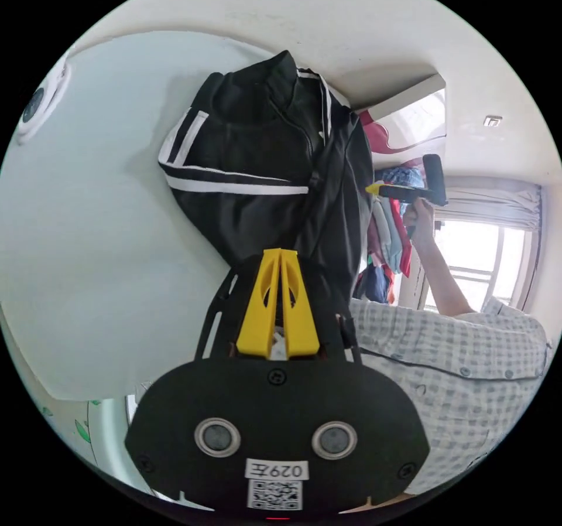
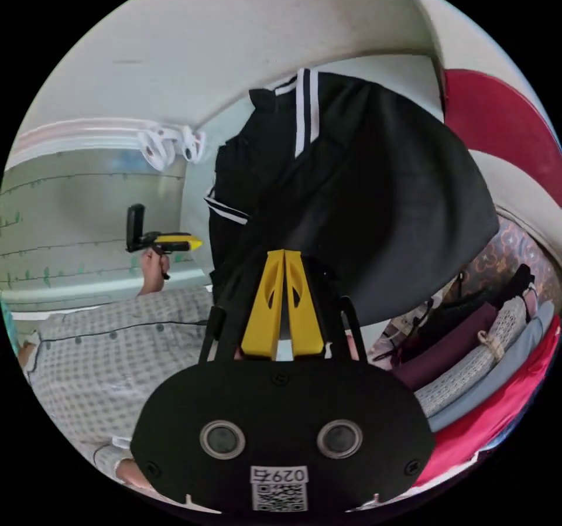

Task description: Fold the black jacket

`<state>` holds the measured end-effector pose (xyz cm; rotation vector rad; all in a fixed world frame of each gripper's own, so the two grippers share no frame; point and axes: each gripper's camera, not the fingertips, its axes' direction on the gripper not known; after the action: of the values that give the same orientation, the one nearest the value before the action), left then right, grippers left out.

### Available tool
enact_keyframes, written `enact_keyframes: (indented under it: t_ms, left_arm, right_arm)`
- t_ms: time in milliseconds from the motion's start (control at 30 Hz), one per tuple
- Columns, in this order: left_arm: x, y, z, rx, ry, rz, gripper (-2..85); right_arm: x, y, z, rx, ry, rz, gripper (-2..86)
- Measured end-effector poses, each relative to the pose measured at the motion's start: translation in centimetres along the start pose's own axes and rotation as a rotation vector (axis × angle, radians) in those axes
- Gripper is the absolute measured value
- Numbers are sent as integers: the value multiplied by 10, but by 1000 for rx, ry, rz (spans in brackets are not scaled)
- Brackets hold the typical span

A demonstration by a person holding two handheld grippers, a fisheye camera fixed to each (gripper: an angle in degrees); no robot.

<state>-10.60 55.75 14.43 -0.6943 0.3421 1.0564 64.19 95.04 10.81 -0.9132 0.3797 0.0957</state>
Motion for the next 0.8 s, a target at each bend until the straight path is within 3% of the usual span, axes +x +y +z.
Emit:
enact_keyframes:
  t_ms: [67,233,433,600,667,800]
  left_arm:
    - [12,-36,22,-92,-95,27,-10]
    - [35,-82,45,-247,-272,148,-10]
    - [22,-121,10,-220,-547,180,-10]
    - [-6,-130,-39,-186,-558,83,-9]
    - [-14,-103,-70,-106,-492,60,-7]
    - [-48,-54,-92,-41,-386,-28,10]
  right_arm:
    - [-16,-6,29,-81,200,20,-4]
    - [-39,-10,50,-13,333,97,-4]
    - [-82,-23,95,39,189,85,-5]
    - [-99,-52,106,-80,12,-29,-3]
    - [-100,-40,57,75,46,-77,1]
    - [-75,-31,-10,200,185,-31,26]
